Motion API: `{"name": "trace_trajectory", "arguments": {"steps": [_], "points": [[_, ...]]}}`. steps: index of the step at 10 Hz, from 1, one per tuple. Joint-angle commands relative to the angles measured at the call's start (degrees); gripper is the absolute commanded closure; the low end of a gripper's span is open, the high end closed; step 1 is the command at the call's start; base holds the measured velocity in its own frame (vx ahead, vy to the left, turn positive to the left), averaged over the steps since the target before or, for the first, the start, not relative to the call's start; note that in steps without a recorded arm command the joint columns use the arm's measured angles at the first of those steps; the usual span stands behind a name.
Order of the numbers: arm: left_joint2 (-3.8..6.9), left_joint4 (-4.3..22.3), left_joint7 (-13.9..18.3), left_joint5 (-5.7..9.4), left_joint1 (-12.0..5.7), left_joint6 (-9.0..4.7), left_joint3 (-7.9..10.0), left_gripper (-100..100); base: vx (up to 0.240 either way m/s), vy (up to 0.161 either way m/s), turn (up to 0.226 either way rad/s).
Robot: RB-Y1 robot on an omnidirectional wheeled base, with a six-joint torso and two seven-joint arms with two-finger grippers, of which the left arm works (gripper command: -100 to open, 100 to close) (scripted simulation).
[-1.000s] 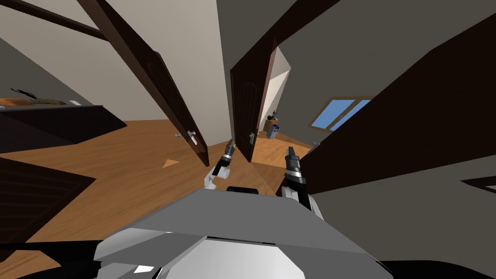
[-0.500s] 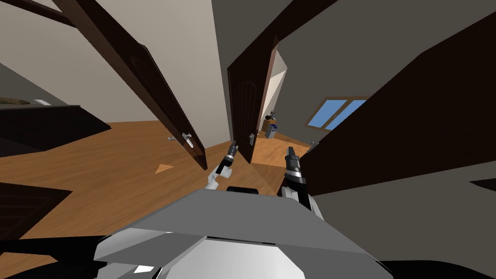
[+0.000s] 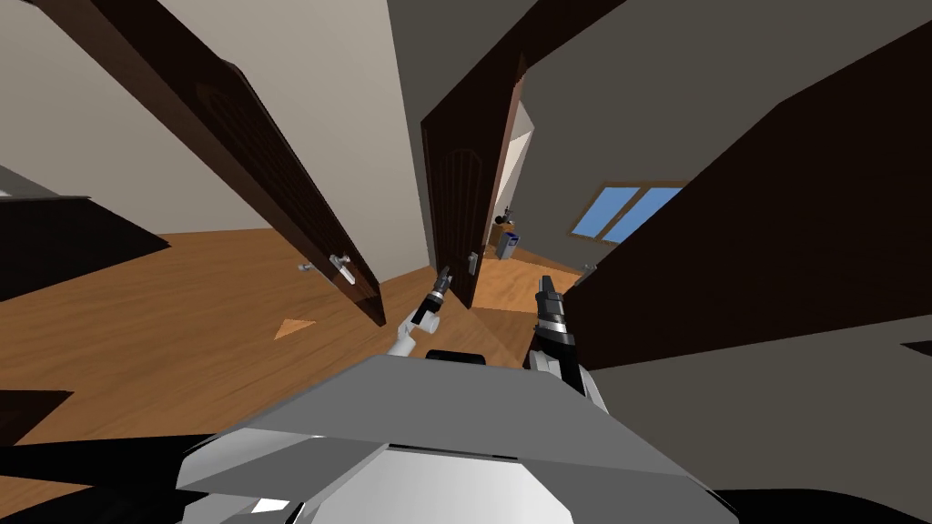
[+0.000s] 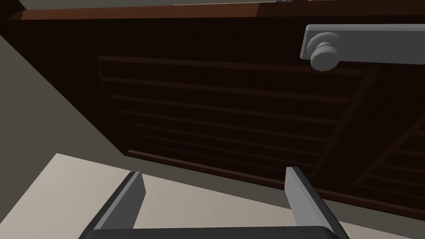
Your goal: Push the door open
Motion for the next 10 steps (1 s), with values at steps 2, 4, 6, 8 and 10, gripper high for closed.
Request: {"name": "trace_trajectory", "arguments": {"steps": [2, 4, 6, 8, 10], "points": [[-0.28, 4.4, -0.4, 0.76, -2.88, 0.32, -1.50, -100, 0.077, 0.092, -0.104], [-0.45, 6.8, -0.6, 1.17, -4.36, 0.37, -2.36, -100, 0.093, 0.124, -0.108], [-0.78, 10.3, -0.9, 1.75, -6.51, 0.45, -3.62, -100, 0.108, 0.104, -0.121], [-1.06, 12.6, -1.1, 2.13, -7.90, 0.50, -4.43, -100, 0.102, 0.111, -0.092], [-1.34, 14.9, -1.3, 2.51, -9.28, 0.55, -5.24, -100, 0.057, 0.080, -0.083]]}}
